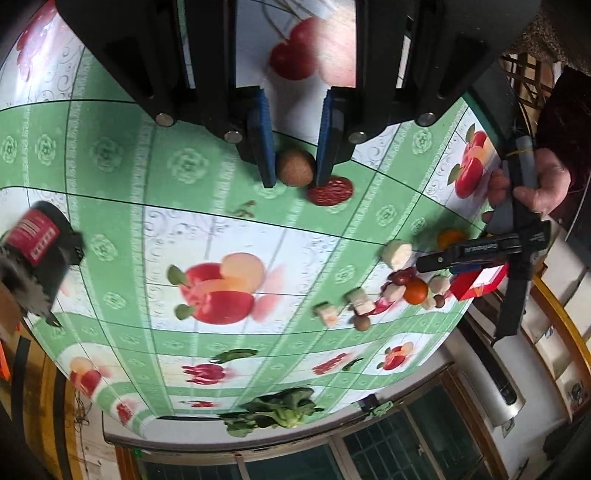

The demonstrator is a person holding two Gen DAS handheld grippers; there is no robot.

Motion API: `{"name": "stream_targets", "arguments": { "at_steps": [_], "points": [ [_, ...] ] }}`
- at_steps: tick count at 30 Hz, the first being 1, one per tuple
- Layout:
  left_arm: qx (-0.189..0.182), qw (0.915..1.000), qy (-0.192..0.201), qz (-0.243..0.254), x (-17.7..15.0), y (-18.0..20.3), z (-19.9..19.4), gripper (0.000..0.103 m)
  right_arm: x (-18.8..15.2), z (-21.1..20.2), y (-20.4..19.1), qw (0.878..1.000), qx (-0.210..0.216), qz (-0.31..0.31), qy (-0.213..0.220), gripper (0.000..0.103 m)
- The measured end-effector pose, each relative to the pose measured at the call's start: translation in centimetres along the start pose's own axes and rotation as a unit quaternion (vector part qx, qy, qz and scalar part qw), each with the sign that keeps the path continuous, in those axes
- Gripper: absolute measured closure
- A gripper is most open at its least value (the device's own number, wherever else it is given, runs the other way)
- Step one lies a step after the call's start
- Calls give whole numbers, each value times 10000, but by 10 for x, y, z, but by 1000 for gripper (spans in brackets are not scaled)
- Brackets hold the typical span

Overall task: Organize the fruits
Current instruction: 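Grasp the brown nut with the right tool while the left tool grasps an orange, then carry the nut with the right tool into the red tray while the left tool drops the orange there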

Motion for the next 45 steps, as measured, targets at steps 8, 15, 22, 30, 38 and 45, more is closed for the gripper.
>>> {"name": "stream_targets", "arguments": {
  "at_steps": [8, 15, 22, 30, 38, 45],
  "points": [
    [-121, 9974, 401, 579, -34, -1, -84, 1, 2, 5, -18, 9997, 114, -208, -1, 80],
    [-515, 9923, 323, 1082, -53, 28, -91, 0, 3, 5, -30, 9994, 162, -288, 95, 80],
    [-714, 9909, 207, 1126, -35, 60, -57, 5, -3, 0, -28, 9995, 224, -159, 146, 80],
    [-713, 9921, -130, 1029, -41, 59, -29, 42, -2, -1, -27, 9993, 315, -60, 191, 80],
    [-924, 9898, -114, 1080, -44, 60, -34, 71, -1, -8, -35, 9991, 300, -165, 239, 80],
    [-989, 9905, 130, 944, -46, 48, -60, 72, 11, -16, -70, 9973, 437, -486, 338, 80]
  ]
}}
Point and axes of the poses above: each gripper's, at about its wrist camera, not at the fingertips, and z roughly the way its jaws point, y to its right, x to its top, the point moved 9 cm from there along z, roughly the way its jaws point, and after that the axes turned 1 degree about -x, right-handed, at the moved point
